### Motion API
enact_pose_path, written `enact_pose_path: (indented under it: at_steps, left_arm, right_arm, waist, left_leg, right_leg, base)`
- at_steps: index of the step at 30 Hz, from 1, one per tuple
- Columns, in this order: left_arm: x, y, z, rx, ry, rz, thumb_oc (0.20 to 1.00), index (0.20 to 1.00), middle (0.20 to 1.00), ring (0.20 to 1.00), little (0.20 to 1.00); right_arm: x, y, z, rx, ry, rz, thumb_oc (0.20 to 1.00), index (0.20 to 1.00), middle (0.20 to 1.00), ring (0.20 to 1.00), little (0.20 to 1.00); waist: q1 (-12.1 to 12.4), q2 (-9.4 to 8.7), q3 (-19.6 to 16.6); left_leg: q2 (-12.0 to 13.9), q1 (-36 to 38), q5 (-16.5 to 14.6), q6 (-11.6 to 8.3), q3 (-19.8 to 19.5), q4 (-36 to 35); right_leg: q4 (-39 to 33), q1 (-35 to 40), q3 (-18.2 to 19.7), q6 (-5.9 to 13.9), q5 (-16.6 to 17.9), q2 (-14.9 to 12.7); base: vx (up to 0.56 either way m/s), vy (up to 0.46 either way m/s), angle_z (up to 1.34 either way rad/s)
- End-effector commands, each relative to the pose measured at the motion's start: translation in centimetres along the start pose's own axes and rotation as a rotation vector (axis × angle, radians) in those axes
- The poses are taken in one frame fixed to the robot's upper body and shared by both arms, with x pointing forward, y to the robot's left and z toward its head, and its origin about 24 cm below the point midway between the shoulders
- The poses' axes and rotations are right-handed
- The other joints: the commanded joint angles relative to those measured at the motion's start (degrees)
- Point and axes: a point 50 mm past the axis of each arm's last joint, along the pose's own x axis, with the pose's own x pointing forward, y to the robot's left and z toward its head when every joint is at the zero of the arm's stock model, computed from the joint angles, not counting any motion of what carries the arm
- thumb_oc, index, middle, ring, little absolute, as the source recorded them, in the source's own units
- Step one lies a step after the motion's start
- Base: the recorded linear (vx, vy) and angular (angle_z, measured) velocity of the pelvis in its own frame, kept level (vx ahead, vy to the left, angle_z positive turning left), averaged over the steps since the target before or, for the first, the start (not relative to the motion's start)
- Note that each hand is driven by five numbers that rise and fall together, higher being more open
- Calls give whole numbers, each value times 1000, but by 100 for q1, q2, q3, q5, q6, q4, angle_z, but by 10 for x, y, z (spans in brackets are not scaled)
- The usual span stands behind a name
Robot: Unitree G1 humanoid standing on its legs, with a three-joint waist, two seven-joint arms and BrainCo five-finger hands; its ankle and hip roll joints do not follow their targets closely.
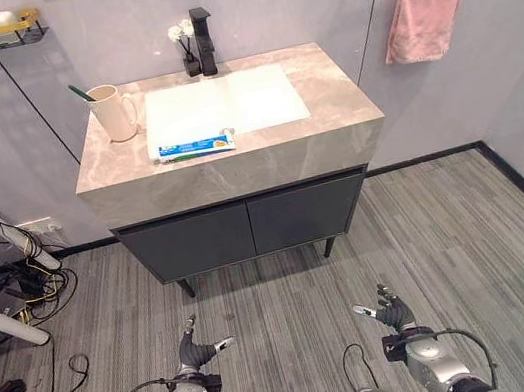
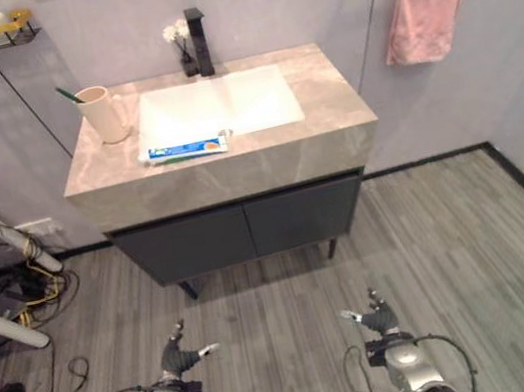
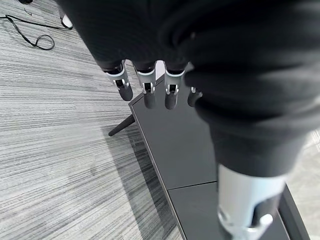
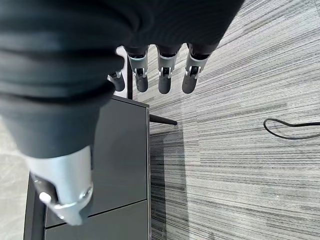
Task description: Put brush and paste in cup on sink, flatten towel.
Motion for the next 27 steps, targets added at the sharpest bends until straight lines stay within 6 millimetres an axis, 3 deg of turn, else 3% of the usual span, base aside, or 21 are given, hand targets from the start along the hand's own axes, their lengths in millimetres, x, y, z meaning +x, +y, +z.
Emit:
enact_pose_path:
  at_steps: [1,6,11,14,15,17,19,21,23,25,27]
  left_arm:
    - [4,0,19,38,-110,-12,1000,1000,1000,1000,1000]
    - [4,0,20,33,-109,-19,1000,1000,1000,1000,1000]
    - [3,0,18,37,-98,-31,1000,1000,1000,1000,1000]
    - [3,0,17,38,-95,-35,1000,1000,1000,1000,1000]
    - [2,1,16,41,-90,-38,1000,1000,1000,1000,1000]
    - [3,1,15,46,-87,-39,1000,1000,1000,1000,1000]
    - [7,5,20,45,-99,-28,1000,1000,1000,1000,1000]
    - [10,6,25,40,-110,-19,1000,1000,1000,1000,1000]
    - [13,5,29,40,-114,-13,1000,1000,1000,1000,1000]
    - [13,3,30,38,-115,-18,1000,1000,1000,1000,1000]
    - [13,-1,27,44,-101,-28,1000,1000,1000,1000,1000]
  right_arm:
    - [6,4,18,61,-71,-21,1000,1000,1000,1000,1000]
    - [6,4,16,85,-61,0,1000,1000,1000,1000,1000]
    - [5,-3,11,94,-37,-24,1000,1000,1000,1000,1000]
    - [4,-7,7,98,-24,-36,1000,1000,1000,1000,1000]
    - [3,-8,5,99,-16,-36,1000,1000,1000,1000,1000]
    - [3,-10,2,102,-3,-46,1000,1000,1000,1000,1000]
    - [3,-16,-2,102,20,-75,1000,1000,1000,1000,1000]
    - [4,-18,-1,102,20,-83,1000,1000,1000,1000,1000]
    - [5,-18,-1,97,24,-88,1000,1000,1000,1000,1000]
    - [5,-18,-2,77,27,-83,1000,1000,1000,1000,1000]
    - [2,-19,-7,50,36,-79,1000,1000,1000,1000,1000]
  waist:
    - [62,-4,0]
    - [65,20,-5]
    - [15,159,109]
    - [-5,183,122]
    - [-51,169,123]
    - [-60,151,128]
    - [-67,45,140]
    - [-145,-36,184]
    - [-174,-85,190]
    - [-211,-82,175]
    - [-262,-45,40]
  left_leg:
    - [-313,302,-262,138,-88,-30]
    - [-390,438,-255,224,-133,-160]
    - [-385,726,-141,322,-166,-483]
    - [-370,788,-125,322,-183,-569]
    - [-379,802,-110,305,-205,-602]
    - [-408,831,-118,295,-219,-633]
    - [-503,866,-196,205,-217,-685]
    - [-524,837,-278,102,-301,-592]
    - [-506,910,-352,0,-293,-585]
    - [-478,980,-405,-58,-324,-591]
    - [-425,1106,-418,-123,-444,-642]
  right_leg:
    - [-113,-106,474,684,1498,-447]
    - [336,-255,481,698,1729,-527]
    - [1472,-771,518,727,2110,-580]
    - [1603,-901,481,737,2002,-562]
    - [1464,-968,588,698,1861,-369]
    - [1269,-1030,619,682,1784,-299]
    - [31,-1032,286,663,1807,-570]
    - [-824,-1119,407,729,1948,-512]
    - [-1423,-1107,279,830,2087,-512]
    - [-1590,-1050,182,849,2110,-433]
    - [-1481,-991,248,718,1845,-235]
  base:
    - [27,98,4]
    - [24,91,4]
    - [14,112,10]
    - [46,21,0]
    - [108,-13,2]
    - [89,-12,5]
    - [186,-81,7]
    - [207,-130,2]
    - [288,-123,23]
    - [266,-84,20]
    - [329,-85,10]
